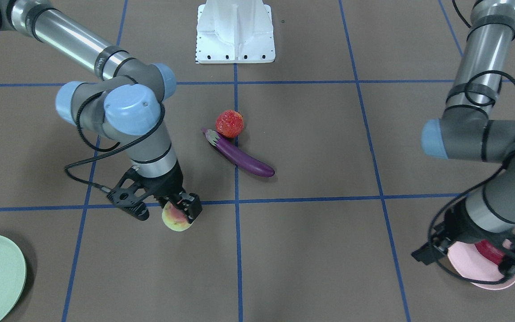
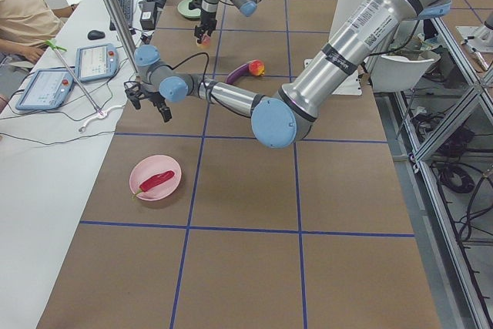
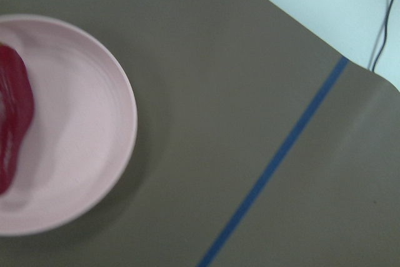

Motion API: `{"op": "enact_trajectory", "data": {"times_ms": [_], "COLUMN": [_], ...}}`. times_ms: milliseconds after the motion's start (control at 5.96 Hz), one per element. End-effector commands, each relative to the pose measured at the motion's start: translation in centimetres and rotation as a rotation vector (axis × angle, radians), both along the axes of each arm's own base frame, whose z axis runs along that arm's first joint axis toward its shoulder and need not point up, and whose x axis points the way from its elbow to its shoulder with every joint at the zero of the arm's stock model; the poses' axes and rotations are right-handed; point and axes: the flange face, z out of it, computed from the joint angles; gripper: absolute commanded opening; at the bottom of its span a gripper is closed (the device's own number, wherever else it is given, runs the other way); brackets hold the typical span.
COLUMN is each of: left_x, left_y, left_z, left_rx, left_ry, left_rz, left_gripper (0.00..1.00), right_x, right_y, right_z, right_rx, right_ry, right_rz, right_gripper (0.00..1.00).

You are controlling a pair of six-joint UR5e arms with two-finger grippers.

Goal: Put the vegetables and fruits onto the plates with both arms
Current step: 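Carry peach to green plate with right gripper while left grasps eggplant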

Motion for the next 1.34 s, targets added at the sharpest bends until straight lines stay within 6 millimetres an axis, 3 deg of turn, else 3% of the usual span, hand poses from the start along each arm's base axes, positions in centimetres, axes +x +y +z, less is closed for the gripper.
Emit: {"op": "enact_trajectory", "data": {"times_ms": [0, 168, 335, 503, 671, 838, 1174], "left_x": [8.0, 12.5, 16.9, 19.2, 21.3, 25.1, 28.6], "left_y": [4.1, 5.9, 8.3, 11.6, 13.6, 16.9, 20.5], "left_z": [-4.8, -8.4, -13.2, -15.1, -16.3, -16.5, -16.8], "left_rx": [-0.106, -0.151, -0.195, -0.209, -0.252, -0.256, -0.266], "left_ry": [0.032, 0.001, -0.041, -0.025, -0.03, -0.048, -0.06], "left_rz": [-0.073, -0.08, -0.081, -0.089, -0.088, -0.065, -0.05], "left_gripper": [1.0, 1.0, 1.0, 1.0, 1.0, 1.0, 1.0], "right_x": [9.5, 15.4, 20.3, 23.0, 24.0, 24.0, 24.0], "right_y": [-6.7, -10.0, -10.4, -10.1, -9.9, -9.7, -8.7], "right_z": [6.9, 10.6, 15.7, 20.3, 23.4, 25.8, 28.3], "right_rx": [0.056, 0.081, 0.081, 0.052, 0.0, 0.0, -0.014], "right_ry": [0.131, 0.211, 0.27, 0.3, 0.272, 0.262, 0.233], "right_rz": [-0.053, -0.077, -0.113, -0.147, -0.17, -0.174, -0.194], "right_gripper": [0.0, 0.0, 0.0, 0.0, 0.0, 0.0, 0.0]}}
